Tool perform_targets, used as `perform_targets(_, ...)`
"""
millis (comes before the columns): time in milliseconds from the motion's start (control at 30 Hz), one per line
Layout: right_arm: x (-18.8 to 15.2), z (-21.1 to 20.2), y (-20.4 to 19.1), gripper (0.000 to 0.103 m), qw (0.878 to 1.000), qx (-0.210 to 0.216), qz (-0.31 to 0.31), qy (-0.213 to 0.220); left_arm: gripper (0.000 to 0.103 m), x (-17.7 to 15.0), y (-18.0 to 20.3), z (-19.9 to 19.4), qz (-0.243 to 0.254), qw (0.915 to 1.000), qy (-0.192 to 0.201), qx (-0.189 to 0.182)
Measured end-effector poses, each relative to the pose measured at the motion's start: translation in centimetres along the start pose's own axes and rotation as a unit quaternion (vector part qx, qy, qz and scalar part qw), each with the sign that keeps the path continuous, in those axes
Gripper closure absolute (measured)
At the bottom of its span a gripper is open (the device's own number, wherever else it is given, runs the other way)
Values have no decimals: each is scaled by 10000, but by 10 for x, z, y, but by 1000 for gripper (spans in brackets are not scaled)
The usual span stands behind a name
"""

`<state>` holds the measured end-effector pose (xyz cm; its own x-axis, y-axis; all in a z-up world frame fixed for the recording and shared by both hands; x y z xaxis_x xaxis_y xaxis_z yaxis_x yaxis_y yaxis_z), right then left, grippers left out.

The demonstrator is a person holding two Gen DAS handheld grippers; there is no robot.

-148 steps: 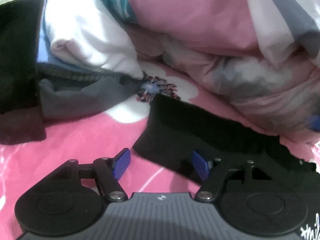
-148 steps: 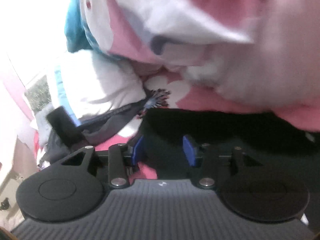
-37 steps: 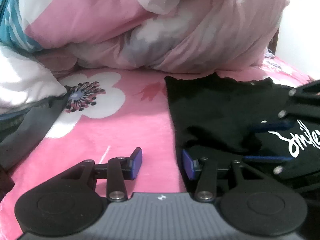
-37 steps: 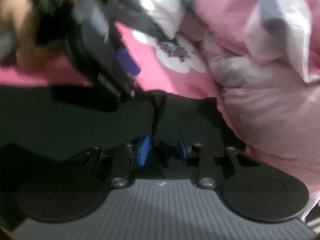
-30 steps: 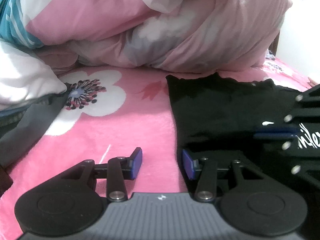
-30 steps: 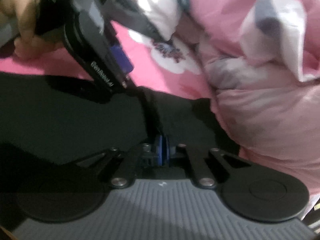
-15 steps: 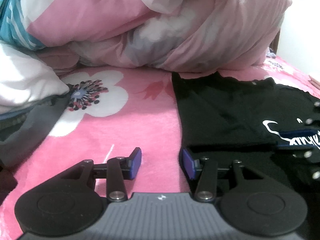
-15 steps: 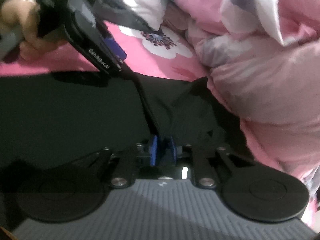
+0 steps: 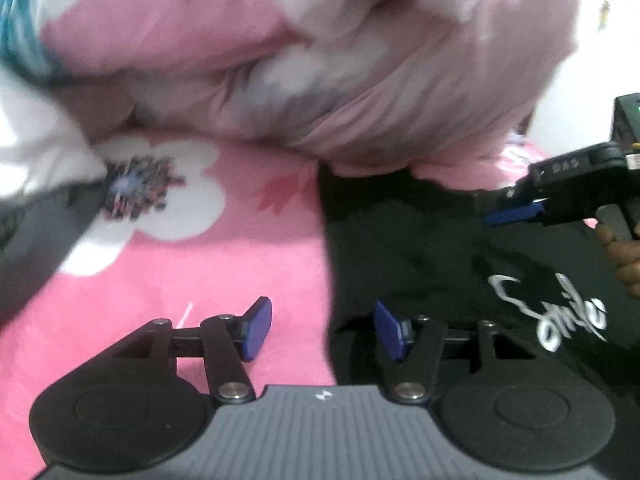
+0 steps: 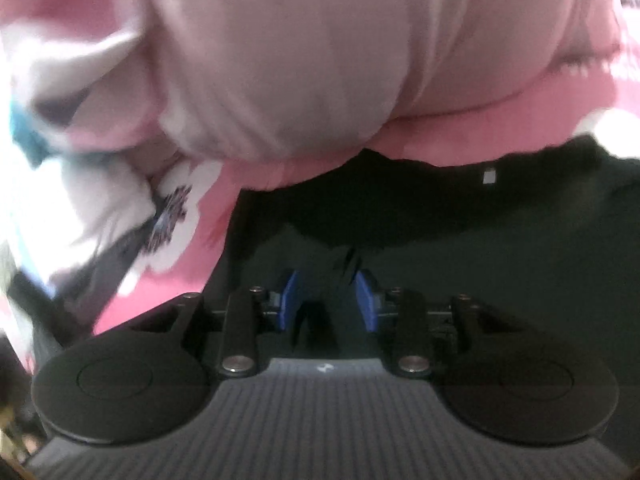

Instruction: Fold clothes

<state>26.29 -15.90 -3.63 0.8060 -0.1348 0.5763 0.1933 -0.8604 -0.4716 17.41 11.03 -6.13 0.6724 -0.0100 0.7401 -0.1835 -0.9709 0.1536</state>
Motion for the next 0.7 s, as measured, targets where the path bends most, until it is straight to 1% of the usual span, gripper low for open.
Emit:
perform_targets(67,6,14,7,72,9997,-40,229,-91,45,-1,-2,6,-45,10000,-33,67)
perform_targets(167,9,30,12,73,9989,-181,398,-176,45,-4,2,4,150,9997,27,195)
perform_targets(200,10,33,13,77,9988,-194,402,-178,45,-5,3,3,212,9995,44,235)
perform_targets(233,10,34,13,87,9989,-199,398,-171,45,-6,4,3,247,9993,54,260)
perform_targets(267,9,36,14,93,9989,-204,395,-164,45,-6,4,3,259,9993,56,268)
perform_targets(300,9,36,14,102,9989,-204,402,-134,45,-6,4,3,264,9993,57,271)
perform_targets(433,10,25,21,103,9981,-190,524,256,45,-5,3,3,251,9993,49,257)
perform_targets(567,7,31,34,103,9967,-418,622,302,45,-5,3,3,256,9993,47,256)
perform_targets(700,4,19,32,99,9959,-484,603,463,45,-6,2,3,231,9994,48,235)
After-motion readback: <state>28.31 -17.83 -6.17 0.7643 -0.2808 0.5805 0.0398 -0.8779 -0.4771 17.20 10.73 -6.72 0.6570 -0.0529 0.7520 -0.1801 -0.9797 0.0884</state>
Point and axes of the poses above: each gripper's, at about its wrist camera, not at the fingertips, and z roughly the way its jaws point, y to its right, x to its top, the point moved 4 cm from there along z, roughly the way its jaws point, and after that the axes turned 2 degrees about -y, right-handed, at the moved point
